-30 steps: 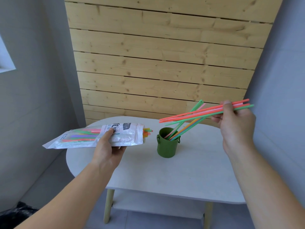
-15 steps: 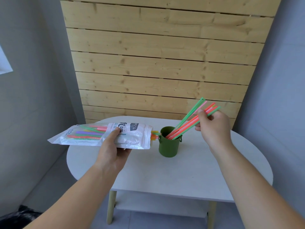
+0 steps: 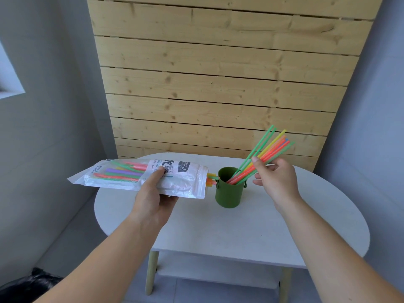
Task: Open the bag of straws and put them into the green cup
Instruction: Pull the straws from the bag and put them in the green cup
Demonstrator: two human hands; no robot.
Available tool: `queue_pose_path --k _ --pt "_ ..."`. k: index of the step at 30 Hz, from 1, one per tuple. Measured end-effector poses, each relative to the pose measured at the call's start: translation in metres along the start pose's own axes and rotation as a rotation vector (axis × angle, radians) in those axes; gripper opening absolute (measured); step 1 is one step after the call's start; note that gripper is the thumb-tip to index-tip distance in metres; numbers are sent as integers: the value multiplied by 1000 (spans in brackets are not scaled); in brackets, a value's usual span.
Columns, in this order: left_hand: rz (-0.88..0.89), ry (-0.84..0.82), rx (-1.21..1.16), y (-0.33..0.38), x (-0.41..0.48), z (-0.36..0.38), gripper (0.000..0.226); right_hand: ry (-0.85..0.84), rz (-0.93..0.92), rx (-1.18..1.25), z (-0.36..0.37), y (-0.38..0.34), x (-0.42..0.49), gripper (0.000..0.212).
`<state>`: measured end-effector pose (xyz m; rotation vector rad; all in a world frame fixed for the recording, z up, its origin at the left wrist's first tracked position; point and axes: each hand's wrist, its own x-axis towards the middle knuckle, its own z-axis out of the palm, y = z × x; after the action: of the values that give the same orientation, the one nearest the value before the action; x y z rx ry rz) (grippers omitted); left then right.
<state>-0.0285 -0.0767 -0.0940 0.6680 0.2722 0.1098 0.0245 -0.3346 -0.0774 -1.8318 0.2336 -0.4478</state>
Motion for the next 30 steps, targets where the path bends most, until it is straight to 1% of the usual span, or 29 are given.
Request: queue_pose_path --k 2,4,6,7,9,11,12,14,18,19,23,27,30 --pt "-1 -3 6 0 -1 1 21 20 1 10 -2 1 -2 36" --pt "-3 -6 11 0 -3 2 21 57 18 8 -4 2 -5 49" --pt "-3 -3 15 0 -4 3 22 67 100 -38 -6 2 -9 56" --pt "-2 -1 17 1 -5 4 22 27 164 -83 -7 1 -12 57" --pt "2 -1 21 2 -6 5 21 -122 295 -103 -5 -2 -21 58" --pt "9 -9 32 3 -7 7 19 -258 371 26 0 -6 -33 57" --pt "15 -13 40 3 -7 7 20 -301 363 85 4 -9 -38 57" --pt "24 -16 51 1 -8 10 22 -330 286 140 12 -15 -48 57" --pt "35 -4 45 -2 -11 15 25 -328 99 134 28 -28 -66 57" --pt "37 -5 43 -2 -12 15 27 -331 70 124 32 -30 -69 52" --pt "37 2 38 -2 -13 14 33 -301 57 70 42 -30 -74 39" --pt "31 24 37 0 -12 13 32 -307 76 176 45 -29 -74 21" --pt "32 29 32 2 -11 13 30 -288 63 177 42 -29 -70 17"
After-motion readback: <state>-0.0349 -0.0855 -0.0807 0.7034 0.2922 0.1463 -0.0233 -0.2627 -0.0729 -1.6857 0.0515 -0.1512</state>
